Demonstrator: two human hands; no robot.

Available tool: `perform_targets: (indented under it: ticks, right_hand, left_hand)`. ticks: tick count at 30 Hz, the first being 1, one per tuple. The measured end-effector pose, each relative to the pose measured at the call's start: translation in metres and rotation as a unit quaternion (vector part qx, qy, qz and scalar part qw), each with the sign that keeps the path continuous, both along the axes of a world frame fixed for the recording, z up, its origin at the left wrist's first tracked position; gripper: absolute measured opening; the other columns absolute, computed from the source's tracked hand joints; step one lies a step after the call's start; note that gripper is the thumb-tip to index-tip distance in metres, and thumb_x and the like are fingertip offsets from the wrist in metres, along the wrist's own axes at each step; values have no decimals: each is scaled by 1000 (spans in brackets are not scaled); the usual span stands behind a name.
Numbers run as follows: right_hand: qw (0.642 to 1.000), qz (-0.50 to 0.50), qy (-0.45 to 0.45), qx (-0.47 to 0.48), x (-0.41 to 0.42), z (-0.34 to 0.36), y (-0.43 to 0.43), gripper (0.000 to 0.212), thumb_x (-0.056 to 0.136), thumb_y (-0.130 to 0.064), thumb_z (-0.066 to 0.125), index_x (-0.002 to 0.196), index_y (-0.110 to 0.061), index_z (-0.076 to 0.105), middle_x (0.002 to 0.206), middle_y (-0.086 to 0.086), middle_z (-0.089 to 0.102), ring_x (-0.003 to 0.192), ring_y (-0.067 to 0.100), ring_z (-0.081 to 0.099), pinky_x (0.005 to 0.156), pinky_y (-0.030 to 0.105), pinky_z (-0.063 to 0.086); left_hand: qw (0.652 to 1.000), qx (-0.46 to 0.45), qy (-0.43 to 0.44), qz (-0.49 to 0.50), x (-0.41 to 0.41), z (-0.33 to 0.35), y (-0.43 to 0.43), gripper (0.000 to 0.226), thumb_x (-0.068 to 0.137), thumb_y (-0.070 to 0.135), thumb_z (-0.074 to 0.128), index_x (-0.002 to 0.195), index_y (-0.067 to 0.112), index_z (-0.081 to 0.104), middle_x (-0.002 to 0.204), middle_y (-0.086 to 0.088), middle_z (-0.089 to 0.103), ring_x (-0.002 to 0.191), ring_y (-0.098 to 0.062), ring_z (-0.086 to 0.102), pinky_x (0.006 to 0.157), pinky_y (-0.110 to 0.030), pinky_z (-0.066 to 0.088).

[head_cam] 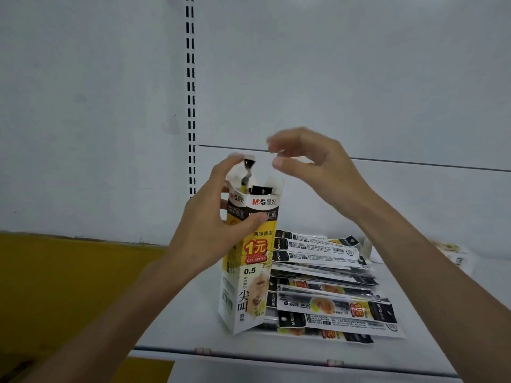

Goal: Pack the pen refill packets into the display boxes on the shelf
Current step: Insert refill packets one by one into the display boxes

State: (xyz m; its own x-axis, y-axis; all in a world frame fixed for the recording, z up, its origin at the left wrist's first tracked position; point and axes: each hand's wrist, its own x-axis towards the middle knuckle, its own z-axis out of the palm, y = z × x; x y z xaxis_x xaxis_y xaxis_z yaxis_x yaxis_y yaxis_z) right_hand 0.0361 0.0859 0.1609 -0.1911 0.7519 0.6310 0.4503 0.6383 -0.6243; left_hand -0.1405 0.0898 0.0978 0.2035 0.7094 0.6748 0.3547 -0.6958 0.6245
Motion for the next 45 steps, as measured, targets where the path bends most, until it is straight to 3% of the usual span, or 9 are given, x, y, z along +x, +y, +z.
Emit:
perform_targets:
  ticks: [3,8,12,14,22,28,35,42,45]
  right_hand:
    - [992,-16,-114,-56,4,-17,2,10,84,-29,63,87,-28,73,113,-12,63,107,3,56,97,32,45]
    - [997,-76,-3,-7,31,-37,3,14,87,-18,61,89,-30,67,96,-13,68,91,4,61,81,22,48]
    - [899,-126,-346,-237,63,-73,4,19,79,-22,71,97,-25,65,84,-16,61,76,-5,54,69,17,39]
    - [867,-147,-396,-264,72,-96,7,27,77,-23,73,103,-23,66,86,-16,59,73,-8,50,62,12,35]
    - [894,-197,-376,-141,72,-94,1,27,85,-42,57,94,-21,72,80,-17,50,76,3,48,69,25,34]
    - [868,-180,-408,-217,70,-108,5,20,79,-33,67,97,-28,70,96,-8,68,88,12,61,81,35,52]
    - [880,-234,-389,-139,81,-108,10,22,84,-44,61,91,-26,71,96,-7,64,95,13,50,67,26,34]
    - [882,-231,-382,-150,74,-117,15,14,87,-23,61,97,-19,71,101,0,69,97,19,61,87,36,48]
    - [891,-268,-366,-18,75,-110,13,18,81,-12,67,91,-26,74,120,1,58,113,20,46,92,35,36]
  left_hand:
    - [1000,18,17,16,-1,1,2,77,67,39,73,114,67,18,94,27,48,84,-1,58,64,-16,48]
    - [999,-2,30,23,-1,-2,12,35,65,44,70,87,37,43,95,18,54,85,-2,58,62,-22,50]
    - [999,-18,25,18,-3,2,13,49,62,44,74,97,48,39,91,23,50,80,2,57,59,-19,48]
    - [999,-23,35,15,-4,5,16,49,61,47,73,99,48,43,90,24,50,79,1,57,58,-18,47]
    - [999,-19,11,31,0,-2,22,43,66,41,73,100,31,49,90,20,52,81,0,56,58,-17,44]
    - [999,-20,1,33,1,-5,23,42,66,42,72,99,33,47,89,25,48,79,5,53,57,-15,41]
    - [999,-26,-3,40,-4,-8,25,41,68,41,71,99,31,46,94,15,51,79,4,52,59,-16,43]
    - [999,-30,-4,35,-3,-8,23,39,66,46,69,93,37,42,88,28,45,78,4,51,56,-15,40]
    - [999,-35,-9,34,-5,-9,22,40,65,47,68,95,35,43,89,28,46,79,4,51,57,-15,40]
